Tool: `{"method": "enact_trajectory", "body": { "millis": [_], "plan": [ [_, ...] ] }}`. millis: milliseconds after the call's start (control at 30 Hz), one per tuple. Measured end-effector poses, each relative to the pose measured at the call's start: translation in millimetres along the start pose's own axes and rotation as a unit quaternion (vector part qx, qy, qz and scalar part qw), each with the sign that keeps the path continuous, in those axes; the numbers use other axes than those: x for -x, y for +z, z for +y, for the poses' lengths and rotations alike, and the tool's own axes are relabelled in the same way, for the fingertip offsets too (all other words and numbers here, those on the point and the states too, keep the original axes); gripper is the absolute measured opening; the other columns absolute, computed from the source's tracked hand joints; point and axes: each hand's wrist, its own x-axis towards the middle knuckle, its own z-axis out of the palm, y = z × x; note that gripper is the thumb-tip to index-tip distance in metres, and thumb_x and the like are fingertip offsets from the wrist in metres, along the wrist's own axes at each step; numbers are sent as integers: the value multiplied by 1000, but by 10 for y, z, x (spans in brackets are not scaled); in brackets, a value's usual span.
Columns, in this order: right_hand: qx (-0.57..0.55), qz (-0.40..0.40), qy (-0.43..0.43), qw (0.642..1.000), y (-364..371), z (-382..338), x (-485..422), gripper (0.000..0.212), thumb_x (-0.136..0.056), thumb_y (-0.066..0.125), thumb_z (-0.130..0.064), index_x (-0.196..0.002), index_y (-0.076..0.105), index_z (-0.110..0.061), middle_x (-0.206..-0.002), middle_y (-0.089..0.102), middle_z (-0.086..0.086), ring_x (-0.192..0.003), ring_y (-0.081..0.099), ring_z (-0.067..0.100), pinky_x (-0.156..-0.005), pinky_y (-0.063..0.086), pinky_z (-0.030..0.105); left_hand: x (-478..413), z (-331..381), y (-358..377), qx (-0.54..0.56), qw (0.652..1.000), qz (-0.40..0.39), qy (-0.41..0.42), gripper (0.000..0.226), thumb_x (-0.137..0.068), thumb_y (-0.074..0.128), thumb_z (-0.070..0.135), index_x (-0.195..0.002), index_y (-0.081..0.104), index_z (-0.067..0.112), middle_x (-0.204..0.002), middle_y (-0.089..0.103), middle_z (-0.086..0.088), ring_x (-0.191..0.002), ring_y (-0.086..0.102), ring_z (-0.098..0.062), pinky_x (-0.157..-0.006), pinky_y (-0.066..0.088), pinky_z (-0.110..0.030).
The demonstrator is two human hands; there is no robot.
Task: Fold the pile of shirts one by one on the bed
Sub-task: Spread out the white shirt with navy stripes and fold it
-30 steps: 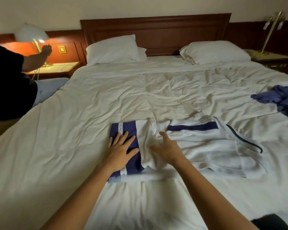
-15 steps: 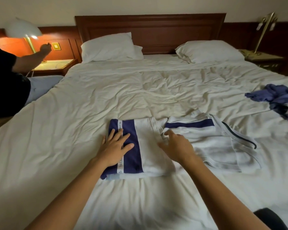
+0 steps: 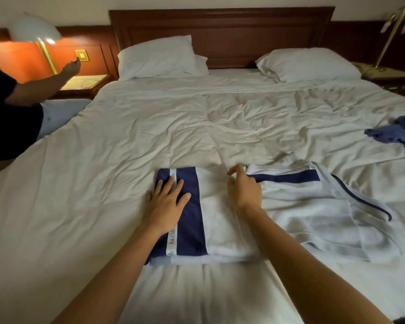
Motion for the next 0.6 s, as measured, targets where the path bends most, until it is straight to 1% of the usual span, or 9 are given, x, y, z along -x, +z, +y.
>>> {"method": "enact_trajectory", "body": {
  "millis": [67,167,233,300,367,433,467,533,600],
  "plan": [
    [-38,20,11,999,-90,71,2,24,-95,44,-14,-117,47,-21,-82,61,4,-90,59,32,-72,39,38,-10,-2,-2,-3,1000,1,5,63,-101,22,61,-158,15,36,-168,3,7,-154,-1,-20,-122,10,-51],
    [3,-46,22,999,-161,147,15,39,-92,50,-20,-131,43,-23,-112,63,8,-107,58,33,-90,46,45,-48,12,-12,-23,1000,-14,-2,65,-99,20,64,-158,15,35,-168,4,5,-154,-1,-22,-121,7,-55],
    [13,-51,24,998,-140,143,-40,50,-94,52,-34,-142,37,-27,-125,58,9,-119,53,34,-99,42,49,-116,41,-34,-33,999,-18,-12,68,-98,20,66,-158,15,34,-168,5,4,-154,0,-23,-120,4,-57],
    [-28,-56,34,997,-94,77,-176,57,-96,47,-50,-146,32,-28,-128,59,10,-122,51,34,-103,40,51,-205,77,-56,-33,999,3,-10,70,-98,21,67,-158,14,33,-168,6,4,-154,2,-24,-121,3,-58],
    [-52,-96,62,992,-34,2,-381,63,-97,43,-57,-150,29,-26,-131,60,12,-125,52,35,-106,38,52,-312,122,-77,-9,1000,25,0,69,-98,23,65,-158,15,31,-167,9,4,-154,5,-24,-122,5,-55],
    [-58,-134,75,986,11,-45,-553,61,-96,48,-51,-149,34,-24,-130,60,11,-124,53,33,-107,39,49,-392,150,-63,22,999,28,1,67,-100,26,62,-158,17,31,-167,9,2,-154,7,-24,-124,5,-49],
    [-70,-141,77,984,28,-58,-608,54,-96,52,-44,-145,40,-23,-126,62,10,-121,56,32,-105,42,47,-410,152,-37,26,999,26,1,65,-100,26,61,-158,17,32,-168,8,1,-154,6,-25,-124,4,-47],
    [-126,-104,83,983,63,-35,-688,34,-97,52,-31,-130,51,-23,-111,67,11,-106,63,31,-90,50,42,-409,139,46,5,1000,24,4,65,-101,24,61,-158,15,33,-168,7,2,-154,3,-25,-124,0,-46],
    [-165,-22,89,982,87,32,-693,18,-99,48,-27,-116,51,-23,-91,67,8,-92,64,31,-75,48,38,-391,115,126,-11,999,30,11,66,-100,20,63,-159,14,35,-168,6,6,-154,1,-22,-122,-3,-46]
  ]
}}
